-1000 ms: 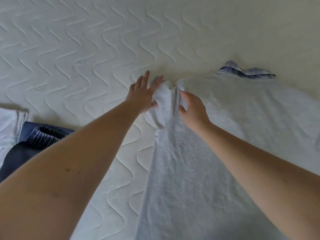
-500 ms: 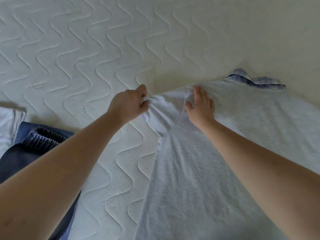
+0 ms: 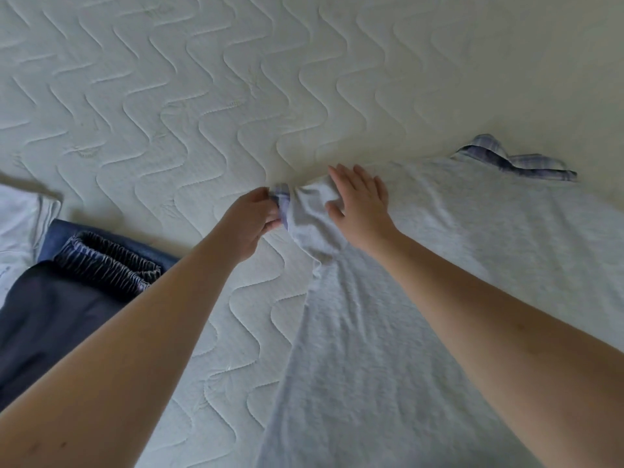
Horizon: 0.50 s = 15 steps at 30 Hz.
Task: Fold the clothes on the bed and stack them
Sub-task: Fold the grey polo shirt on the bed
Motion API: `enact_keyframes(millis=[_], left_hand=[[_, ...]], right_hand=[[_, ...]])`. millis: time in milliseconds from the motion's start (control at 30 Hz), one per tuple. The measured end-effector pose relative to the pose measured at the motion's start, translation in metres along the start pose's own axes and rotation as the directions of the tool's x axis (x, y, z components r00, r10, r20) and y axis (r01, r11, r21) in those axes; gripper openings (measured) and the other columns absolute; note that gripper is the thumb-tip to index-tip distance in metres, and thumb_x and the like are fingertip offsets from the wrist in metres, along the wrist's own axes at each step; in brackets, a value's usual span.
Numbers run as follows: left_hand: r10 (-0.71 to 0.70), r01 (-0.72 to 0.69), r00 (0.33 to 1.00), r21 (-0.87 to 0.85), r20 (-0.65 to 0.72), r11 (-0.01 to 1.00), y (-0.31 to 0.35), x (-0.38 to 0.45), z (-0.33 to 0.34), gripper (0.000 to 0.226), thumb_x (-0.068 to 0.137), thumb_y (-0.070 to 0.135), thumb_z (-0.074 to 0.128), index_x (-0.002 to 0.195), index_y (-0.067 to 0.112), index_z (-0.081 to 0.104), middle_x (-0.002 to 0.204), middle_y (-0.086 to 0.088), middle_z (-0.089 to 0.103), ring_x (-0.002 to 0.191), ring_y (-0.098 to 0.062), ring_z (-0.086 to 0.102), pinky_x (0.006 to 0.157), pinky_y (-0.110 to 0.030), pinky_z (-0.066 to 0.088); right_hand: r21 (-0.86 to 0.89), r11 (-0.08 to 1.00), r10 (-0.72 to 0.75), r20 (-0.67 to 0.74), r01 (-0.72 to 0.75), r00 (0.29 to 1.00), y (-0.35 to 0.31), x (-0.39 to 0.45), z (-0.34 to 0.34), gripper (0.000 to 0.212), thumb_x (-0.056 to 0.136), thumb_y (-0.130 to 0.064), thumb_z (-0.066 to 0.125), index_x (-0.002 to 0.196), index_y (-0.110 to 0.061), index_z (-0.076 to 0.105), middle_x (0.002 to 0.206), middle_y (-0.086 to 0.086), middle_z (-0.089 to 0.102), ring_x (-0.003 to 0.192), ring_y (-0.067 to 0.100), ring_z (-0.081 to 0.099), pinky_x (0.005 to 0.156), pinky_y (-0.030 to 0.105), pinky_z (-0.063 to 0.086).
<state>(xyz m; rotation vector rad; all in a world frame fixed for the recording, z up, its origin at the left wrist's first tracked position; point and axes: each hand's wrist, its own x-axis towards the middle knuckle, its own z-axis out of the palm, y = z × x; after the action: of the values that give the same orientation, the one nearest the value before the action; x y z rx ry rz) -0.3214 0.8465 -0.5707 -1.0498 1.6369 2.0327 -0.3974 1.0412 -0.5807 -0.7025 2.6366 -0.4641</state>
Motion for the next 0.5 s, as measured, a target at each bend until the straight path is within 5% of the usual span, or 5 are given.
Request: enact_keyframes(millis=[100, 200, 267, 367, 500], left_hand=[[0.009, -0.013, 0.995, 0.043, 0.098, 0.999, -0.004, -0.005, 0.008, 0.047, 0.085, -0.006, 0.052, 0.112, 0.031, 0.063, 0.088, 0.008, 0.069, 0.071, -0.008, 0.060, 0.062, -0.021, 0.050], [-0.043, 0.026, 0.996, 0.207, 0.081, 0.978, -0.009, -0.006, 0.011, 0.038, 0.093, 0.011, 0.058, 0.125, 0.033, 0.057, 0.092, 0.007, 0.069, 0.077, -0.015, 0.059, 0.068, -0.029, 0.049], [-0.073, 0.049, 0.995, 0.325, 0.062, 0.944, -0.012, -0.006, 0.009, 0.022, 0.098, 0.024, 0.054, 0.117, 0.031, 0.062, 0.084, 0.010, 0.069, 0.071, -0.013, 0.062, 0.071, -0.035, 0.053], [-0.144, 0.073, 0.978, 0.395, 0.154, 0.916, -0.014, -0.011, 0.007, 0.019, 0.098, 0.035, 0.053, 0.116, 0.039, 0.058, 0.071, 0.014, 0.065, 0.045, -0.007, 0.043, 0.047, -0.025, 0.042], [0.060, -0.125, 0.991, 0.656, 0.121, 0.744, -0.018, -0.011, 0.012, 0.087, 0.077, 0.033, 0.076, 0.140, 0.057, 0.021, 0.114, 0.006, 0.055, 0.076, -0.011, 0.058, 0.057, -0.024, 0.049]], right_hand=[[-0.030, 0.998, 0.055, -0.073, -0.057, 0.996, -0.002, -0.001, 0.000, 0.048, 0.096, -0.031, 0.051, 0.143, -0.026, 0.042, 0.138, -0.002, 0.051, 0.137, 0.022, 0.033, 0.118, 0.043, 0.009], [0.004, 0.996, 0.090, -0.198, -0.091, 0.976, 0.000, -0.004, -0.003, 0.022, 0.095, -0.026, 0.053, 0.116, -0.028, 0.063, 0.110, -0.003, 0.062, 0.115, 0.021, 0.048, 0.110, 0.038, 0.020], [0.097, 0.990, 0.127, -0.273, -0.105, 0.954, -0.001, -0.007, -0.005, 0.018, 0.095, -0.025, 0.055, 0.108, -0.026, 0.066, 0.103, -0.003, 0.063, 0.108, 0.021, 0.050, 0.101, 0.035, 0.024], [0.351, 0.929, 0.224, -0.273, -0.120, 0.936, -0.002, -0.010, -0.010, 0.016, 0.096, -0.020, 0.056, 0.108, -0.020, 0.066, 0.103, -0.004, 0.065, 0.103, 0.018, 0.053, 0.095, 0.032, 0.035], [0.615, 0.781, 0.262, -0.165, -0.108, 0.951, -0.006, -0.015, -0.016, 0.012, 0.094, -0.011, 0.059, 0.103, -0.014, 0.066, 0.101, -0.002, 0.068, 0.095, 0.014, 0.062, 0.088, 0.027, 0.049]])
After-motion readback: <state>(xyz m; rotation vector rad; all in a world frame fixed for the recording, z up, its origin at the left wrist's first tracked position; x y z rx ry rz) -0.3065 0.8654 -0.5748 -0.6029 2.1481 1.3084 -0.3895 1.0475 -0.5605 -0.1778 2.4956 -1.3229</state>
